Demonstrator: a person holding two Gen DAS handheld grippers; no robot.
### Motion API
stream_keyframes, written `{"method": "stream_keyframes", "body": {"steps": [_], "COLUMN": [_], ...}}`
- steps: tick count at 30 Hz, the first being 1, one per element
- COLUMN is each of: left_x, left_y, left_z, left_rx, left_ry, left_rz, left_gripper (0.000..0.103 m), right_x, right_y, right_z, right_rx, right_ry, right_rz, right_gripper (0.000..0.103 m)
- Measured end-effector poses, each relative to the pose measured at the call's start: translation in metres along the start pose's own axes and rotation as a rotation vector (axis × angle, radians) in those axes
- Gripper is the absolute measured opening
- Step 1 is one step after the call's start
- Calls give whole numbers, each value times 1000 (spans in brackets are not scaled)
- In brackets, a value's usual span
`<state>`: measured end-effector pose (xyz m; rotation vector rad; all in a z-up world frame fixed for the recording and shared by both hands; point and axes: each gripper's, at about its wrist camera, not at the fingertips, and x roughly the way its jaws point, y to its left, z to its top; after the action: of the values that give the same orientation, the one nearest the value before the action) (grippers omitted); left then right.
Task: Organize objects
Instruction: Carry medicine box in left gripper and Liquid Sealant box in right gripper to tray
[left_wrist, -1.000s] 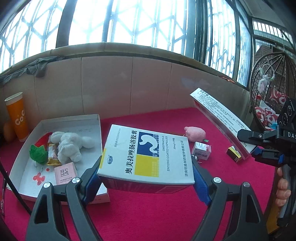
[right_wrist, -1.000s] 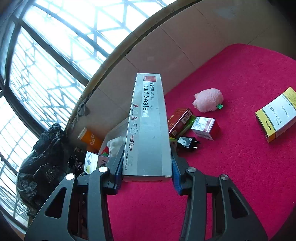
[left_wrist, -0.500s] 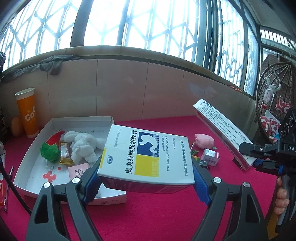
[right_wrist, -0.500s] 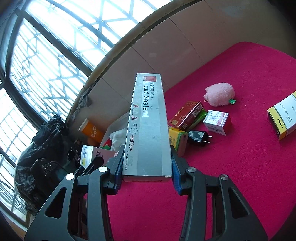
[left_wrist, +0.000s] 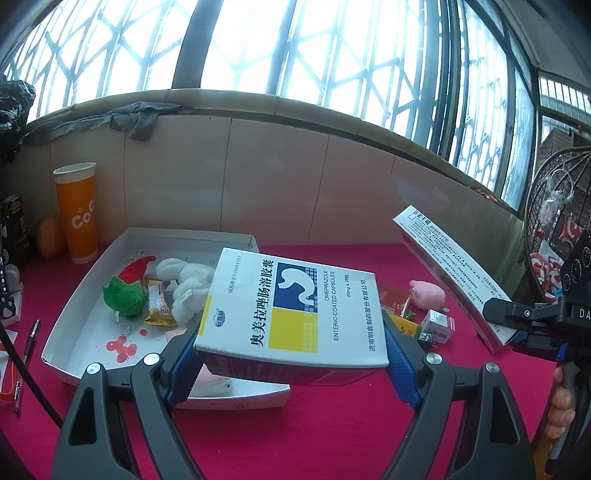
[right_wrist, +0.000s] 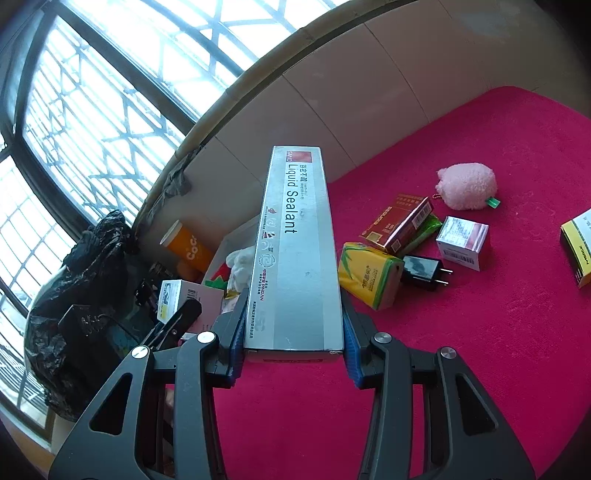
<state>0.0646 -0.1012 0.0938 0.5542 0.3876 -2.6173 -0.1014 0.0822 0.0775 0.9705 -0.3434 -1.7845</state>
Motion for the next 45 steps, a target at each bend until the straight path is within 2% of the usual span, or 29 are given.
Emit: {"method": "stream_keyframes", "body": {"steps": [30, 40, 45], "left_x": [-13, -18, -6], "left_y": [92, 136, 152], "left_z": [-3, 10, 17], "left_rx": [-180, -252, -265], "left_ry": [-24, -52, -38], "left_rz": [133, 199, 213], "left_gripper": [85, 85, 85], "right_x": [79, 103, 128], "right_y": [68, 79, 86], "right_z": [-3, 2, 7], "right_rx": [-143, -171, -169], "right_ry": [137, 169, 206], "right_rz": [70, 78, 79], "right_gripper": [43, 43, 43]}}
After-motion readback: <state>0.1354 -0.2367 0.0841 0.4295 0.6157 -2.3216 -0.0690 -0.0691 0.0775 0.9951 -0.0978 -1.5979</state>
